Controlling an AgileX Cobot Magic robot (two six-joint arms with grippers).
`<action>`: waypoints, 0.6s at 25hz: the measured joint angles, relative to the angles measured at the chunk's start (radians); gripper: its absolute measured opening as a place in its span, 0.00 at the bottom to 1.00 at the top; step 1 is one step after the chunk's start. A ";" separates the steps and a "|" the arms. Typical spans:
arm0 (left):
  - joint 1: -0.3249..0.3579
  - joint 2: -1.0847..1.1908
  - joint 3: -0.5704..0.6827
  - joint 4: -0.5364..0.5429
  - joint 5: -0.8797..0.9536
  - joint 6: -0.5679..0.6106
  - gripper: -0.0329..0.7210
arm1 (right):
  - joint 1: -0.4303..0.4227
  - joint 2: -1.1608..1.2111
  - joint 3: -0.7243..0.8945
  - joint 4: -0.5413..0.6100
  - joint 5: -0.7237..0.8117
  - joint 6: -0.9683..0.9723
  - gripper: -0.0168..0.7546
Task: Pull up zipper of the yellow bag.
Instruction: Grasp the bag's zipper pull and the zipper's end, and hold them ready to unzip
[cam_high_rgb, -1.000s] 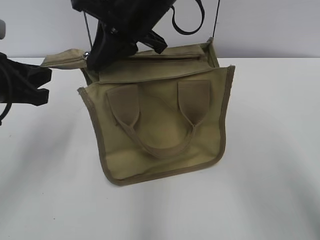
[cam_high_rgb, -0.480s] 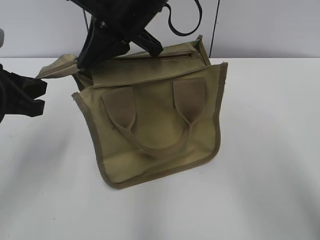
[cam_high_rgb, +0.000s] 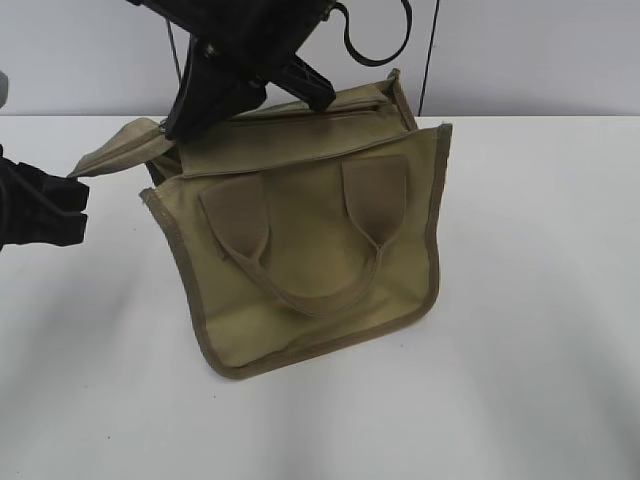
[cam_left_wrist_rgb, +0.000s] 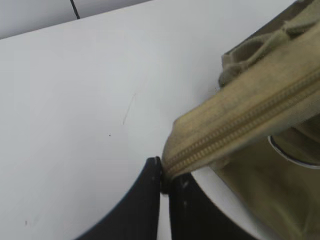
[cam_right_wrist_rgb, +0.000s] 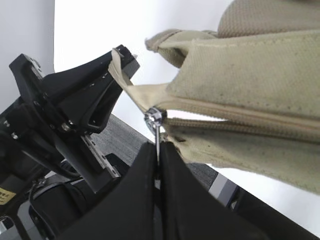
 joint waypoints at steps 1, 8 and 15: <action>-0.003 -0.001 0.000 -0.003 0.016 0.000 0.05 | 0.000 0.000 0.000 -0.010 0.000 0.005 0.00; -0.019 -0.001 -0.001 -0.014 0.050 0.000 0.05 | -0.003 -0.006 0.023 -0.093 -0.003 0.027 0.00; -0.022 -0.001 -0.001 -0.018 0.058 0.001 0.05 | -0.024 -0.032 0.143 -0.111 -0.030 -0.001 0.00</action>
